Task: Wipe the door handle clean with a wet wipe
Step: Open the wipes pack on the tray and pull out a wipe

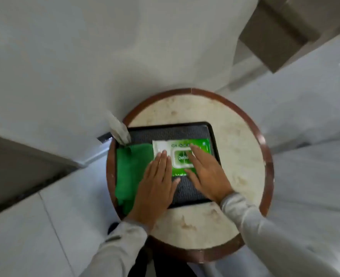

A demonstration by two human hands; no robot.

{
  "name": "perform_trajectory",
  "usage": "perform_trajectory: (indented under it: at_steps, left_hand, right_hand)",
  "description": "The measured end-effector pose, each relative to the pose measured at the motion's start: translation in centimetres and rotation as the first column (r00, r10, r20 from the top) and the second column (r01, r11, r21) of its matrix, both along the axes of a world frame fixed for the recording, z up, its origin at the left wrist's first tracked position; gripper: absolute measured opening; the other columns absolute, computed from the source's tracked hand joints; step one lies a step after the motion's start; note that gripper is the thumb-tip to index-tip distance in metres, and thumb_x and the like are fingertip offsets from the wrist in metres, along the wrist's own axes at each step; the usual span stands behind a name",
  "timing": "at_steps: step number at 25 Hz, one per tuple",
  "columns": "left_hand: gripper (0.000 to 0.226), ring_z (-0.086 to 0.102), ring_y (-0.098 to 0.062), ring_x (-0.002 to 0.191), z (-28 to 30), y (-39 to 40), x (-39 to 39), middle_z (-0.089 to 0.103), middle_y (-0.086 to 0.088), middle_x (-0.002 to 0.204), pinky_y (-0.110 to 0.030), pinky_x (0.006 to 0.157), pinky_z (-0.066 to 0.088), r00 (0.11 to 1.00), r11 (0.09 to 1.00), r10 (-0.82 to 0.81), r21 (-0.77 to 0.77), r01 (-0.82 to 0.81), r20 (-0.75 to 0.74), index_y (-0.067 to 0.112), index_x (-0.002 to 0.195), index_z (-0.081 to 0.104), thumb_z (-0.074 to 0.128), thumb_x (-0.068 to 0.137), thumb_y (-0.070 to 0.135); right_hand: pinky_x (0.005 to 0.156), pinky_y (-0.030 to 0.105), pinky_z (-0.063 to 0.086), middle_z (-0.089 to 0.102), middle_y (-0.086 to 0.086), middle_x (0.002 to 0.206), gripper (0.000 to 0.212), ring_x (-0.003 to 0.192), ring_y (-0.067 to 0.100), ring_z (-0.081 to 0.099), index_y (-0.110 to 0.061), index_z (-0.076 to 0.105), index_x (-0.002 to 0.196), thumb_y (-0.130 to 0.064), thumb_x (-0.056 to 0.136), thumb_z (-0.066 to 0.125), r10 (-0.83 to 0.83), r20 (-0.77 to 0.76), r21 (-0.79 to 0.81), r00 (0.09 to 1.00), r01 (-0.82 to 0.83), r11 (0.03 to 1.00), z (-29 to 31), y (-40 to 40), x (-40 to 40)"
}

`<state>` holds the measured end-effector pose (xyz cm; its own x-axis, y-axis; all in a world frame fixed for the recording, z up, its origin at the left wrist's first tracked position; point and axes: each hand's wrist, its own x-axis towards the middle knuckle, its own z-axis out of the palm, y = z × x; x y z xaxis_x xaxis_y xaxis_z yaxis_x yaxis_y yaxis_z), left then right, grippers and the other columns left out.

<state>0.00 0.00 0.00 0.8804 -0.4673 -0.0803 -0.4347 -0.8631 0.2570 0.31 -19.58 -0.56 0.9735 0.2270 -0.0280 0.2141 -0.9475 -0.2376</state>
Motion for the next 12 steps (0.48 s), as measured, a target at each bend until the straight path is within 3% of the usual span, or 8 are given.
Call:
perform_trajectory:
  at_steps: [2,3,7,10,12]
  left_hand:
    - [0.078,0.02,-0.036,0.158,-4.2,-1.4,1.4,0.022,-0.025,0.17,-0.049,0.129,0.026,0.996,0.992,-0.014,0.124,0.025,-0.091,-0.005,0.162,0.029,0.013,0.107,0.048]
    - [0.08,0.018,-0.035,0.158,-5.9,-1.8,2.0,0.021,-0.024,0.17,-0.049,0.13,0.023,0.994,0.991,-0.003,0.136,0.019,-0.112,-0.005,0.163,0.028,0.01,0.107,0.05]
    - [0.085,0.031,-0.037,0.154,-9.2,-2.3,1.8,0.033,-0.026,0.165,-0.053,0.125,0.033,0.997,0.981,0.001,0.194,0.013,-0.071,-0.009,0.156,0.04,0.017,0.106,0.056]
    - [0.088,0.028,-0.037,0.155,-9.6,-2.3,1.7,0.031,-0.026,0.166,-0.054,0.125,0.033,1.0,0.983,0.011,0.185,-0.014,0.017,-0.009,0.157,0.038,0.02,0.105,0.06]
    - [0.089,0.024,-0.035,0.157,-9.5,-2.3,1.7,0.027,-0.025,0.168,-0.054,0.126,0.031,1.0,0.985,0.008,0.175,-0.006,-0.009,-0.008,0.16,0.033,0.02,0.106,0.061]
  right_hand:
    - [0.108,0.055,0.054,0.058,0.029,0.146,0.052,0.134,0.044,0.06,0.007,0.062,0.134,-0.027,0.096,0.074,0.078,-0.009,-0.071,0.997,-0.078,0.994,-3.2,-1.6,1.9]
    - [0.108,0.053,0.054,0.059,0.027,0.145,0.053,0.132,0.042,0.062,0.006,0.063,0.134,-0.031,0.098,0.071,0.11,-0.011,-0.094,0.994,-0.111,0.989,-4.8,-2.5,2.8]
    - [0.097,0.049,0.061,0.068,0.026,0.135,0.057,0.123,0.039,0.069,0.006,0.068,0.128,-0.043,0.103,0.052,0.303,0.08,-0.249,0.95,-0.275,0.929,-7.5,-3.8,3.5]
    - [0.087,0.045,0.065,0.074,0.026,0.125,0.058,0.112,0.037,0.075,0.007,0.072,0.119,-0.045,0.103,0.053,0.382,0.18,-0.36,0.906,-0.301,0.883,-7.1,-4.1,4.2]
    - [0.073,0.042,0.065,0.08,0.022,0.108,0.049,0.095,0.035,0.079,0.005,0.076,0.108,-0.039,0.104,0.054,0.385,0.211,-0.32,0.898,-0.309,0.896,-6.6,-3.7,4.6]
